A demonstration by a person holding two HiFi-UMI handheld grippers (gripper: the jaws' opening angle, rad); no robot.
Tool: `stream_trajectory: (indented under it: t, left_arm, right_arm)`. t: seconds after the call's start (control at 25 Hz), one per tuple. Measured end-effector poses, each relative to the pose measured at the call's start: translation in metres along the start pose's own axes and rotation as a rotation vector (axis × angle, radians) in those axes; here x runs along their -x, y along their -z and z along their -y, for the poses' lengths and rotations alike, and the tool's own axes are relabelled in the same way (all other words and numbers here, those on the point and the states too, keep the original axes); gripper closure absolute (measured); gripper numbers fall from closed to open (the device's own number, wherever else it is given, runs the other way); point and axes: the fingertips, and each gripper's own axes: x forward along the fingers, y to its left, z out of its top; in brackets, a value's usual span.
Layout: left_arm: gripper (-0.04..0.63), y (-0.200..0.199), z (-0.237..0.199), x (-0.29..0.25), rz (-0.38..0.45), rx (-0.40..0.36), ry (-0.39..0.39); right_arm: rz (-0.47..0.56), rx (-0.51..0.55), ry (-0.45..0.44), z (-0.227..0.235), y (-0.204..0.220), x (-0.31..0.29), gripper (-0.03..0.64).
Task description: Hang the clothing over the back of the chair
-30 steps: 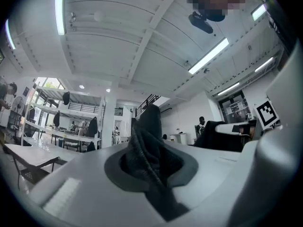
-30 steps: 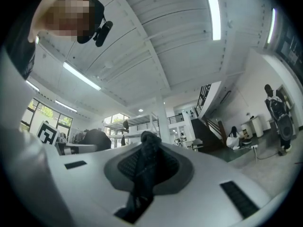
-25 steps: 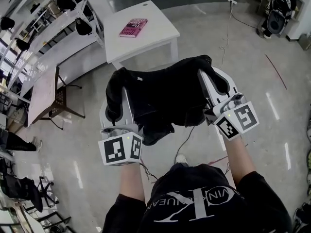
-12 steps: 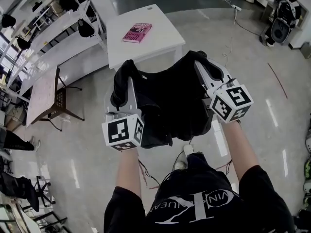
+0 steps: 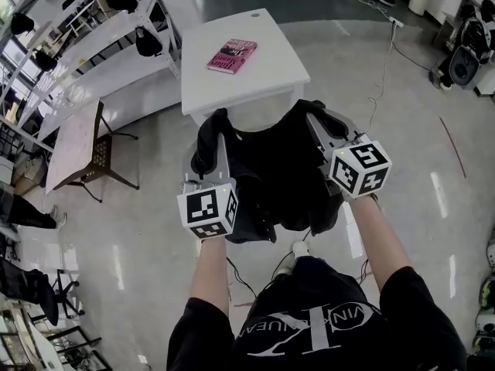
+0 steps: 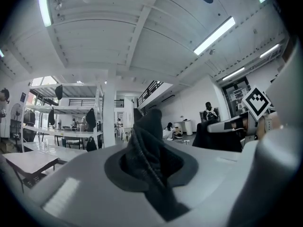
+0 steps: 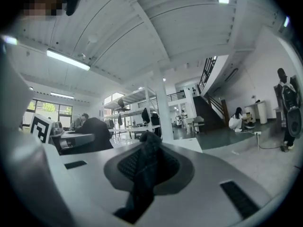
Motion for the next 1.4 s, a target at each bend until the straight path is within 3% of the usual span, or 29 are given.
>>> stream_trajectory:
  t: [0.44, 1.08, 1.4]
  left_arm:
    - [0.535, 0.044, -0.01, -0.044, -0.091, -0.008, -0.039]
    - [0.527, 0.119, -0.003, -0.071, -0.265, -0.011, -0.014]
    - [0.518, 0.137, -0.003, -0.073, -0.306, 0.016, -0.006]
  right_arm:
    - [-0.129, 0.005, -0.024, 0.033, 0.05, -0.048, 0.577]
    - [-0.341, 0.08, -0.055, 0.045, 0.13, -0.077, 0.577]
    - [-0.409, 0.097, -0.067, 0.049, 0.156, -0.08, 0.577]
